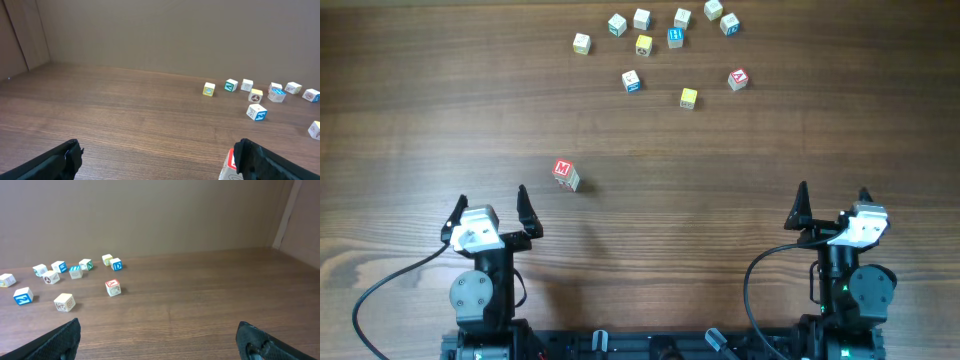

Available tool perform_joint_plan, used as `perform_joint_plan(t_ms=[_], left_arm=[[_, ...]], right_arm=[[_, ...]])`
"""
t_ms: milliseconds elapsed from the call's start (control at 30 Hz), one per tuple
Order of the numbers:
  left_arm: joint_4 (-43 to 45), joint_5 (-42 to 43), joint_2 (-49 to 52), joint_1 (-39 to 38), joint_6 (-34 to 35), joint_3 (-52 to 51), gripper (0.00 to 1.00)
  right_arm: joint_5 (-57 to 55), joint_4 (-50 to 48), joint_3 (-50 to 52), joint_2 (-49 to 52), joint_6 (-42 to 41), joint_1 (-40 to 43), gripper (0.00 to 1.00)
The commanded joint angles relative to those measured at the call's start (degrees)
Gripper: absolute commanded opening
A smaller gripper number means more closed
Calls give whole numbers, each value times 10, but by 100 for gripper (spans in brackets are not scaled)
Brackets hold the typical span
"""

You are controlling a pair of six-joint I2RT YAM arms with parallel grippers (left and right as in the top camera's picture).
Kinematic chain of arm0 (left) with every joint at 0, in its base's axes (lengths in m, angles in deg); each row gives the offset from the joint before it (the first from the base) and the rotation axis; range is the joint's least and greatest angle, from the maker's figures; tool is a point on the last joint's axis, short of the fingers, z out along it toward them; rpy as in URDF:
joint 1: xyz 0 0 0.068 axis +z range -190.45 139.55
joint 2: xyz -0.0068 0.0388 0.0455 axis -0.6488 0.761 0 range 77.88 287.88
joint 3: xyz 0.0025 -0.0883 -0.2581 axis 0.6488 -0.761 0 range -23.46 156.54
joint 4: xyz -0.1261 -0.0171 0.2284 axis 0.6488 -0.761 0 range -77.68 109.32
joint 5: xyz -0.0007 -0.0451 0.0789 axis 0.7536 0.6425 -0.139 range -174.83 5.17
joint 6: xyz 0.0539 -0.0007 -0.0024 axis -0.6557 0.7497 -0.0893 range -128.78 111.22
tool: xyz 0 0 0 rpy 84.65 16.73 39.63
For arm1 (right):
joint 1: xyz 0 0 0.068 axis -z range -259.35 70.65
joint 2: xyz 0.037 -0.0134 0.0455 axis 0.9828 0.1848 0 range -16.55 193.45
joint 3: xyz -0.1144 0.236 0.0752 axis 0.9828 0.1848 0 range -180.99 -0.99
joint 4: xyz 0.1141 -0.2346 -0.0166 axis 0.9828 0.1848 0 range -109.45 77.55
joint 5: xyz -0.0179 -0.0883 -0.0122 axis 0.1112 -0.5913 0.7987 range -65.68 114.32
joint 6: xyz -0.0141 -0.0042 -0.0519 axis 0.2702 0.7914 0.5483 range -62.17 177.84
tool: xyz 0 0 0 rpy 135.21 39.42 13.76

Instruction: Form a tower

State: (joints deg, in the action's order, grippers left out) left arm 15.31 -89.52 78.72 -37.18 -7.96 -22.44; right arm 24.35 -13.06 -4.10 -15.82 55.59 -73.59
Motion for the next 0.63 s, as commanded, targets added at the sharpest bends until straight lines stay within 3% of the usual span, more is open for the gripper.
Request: perform_joint_plan(t_ms=[0, 600], left_arm=[[4, -5, -5, -5, 10, -7, 100], [4, -5, -5, -5, 10, -7, 100]], right_arm=[[10, -2, 0, -3, 6, -1, 100], [10, -2, 0, -3, 6, -1, 100]])
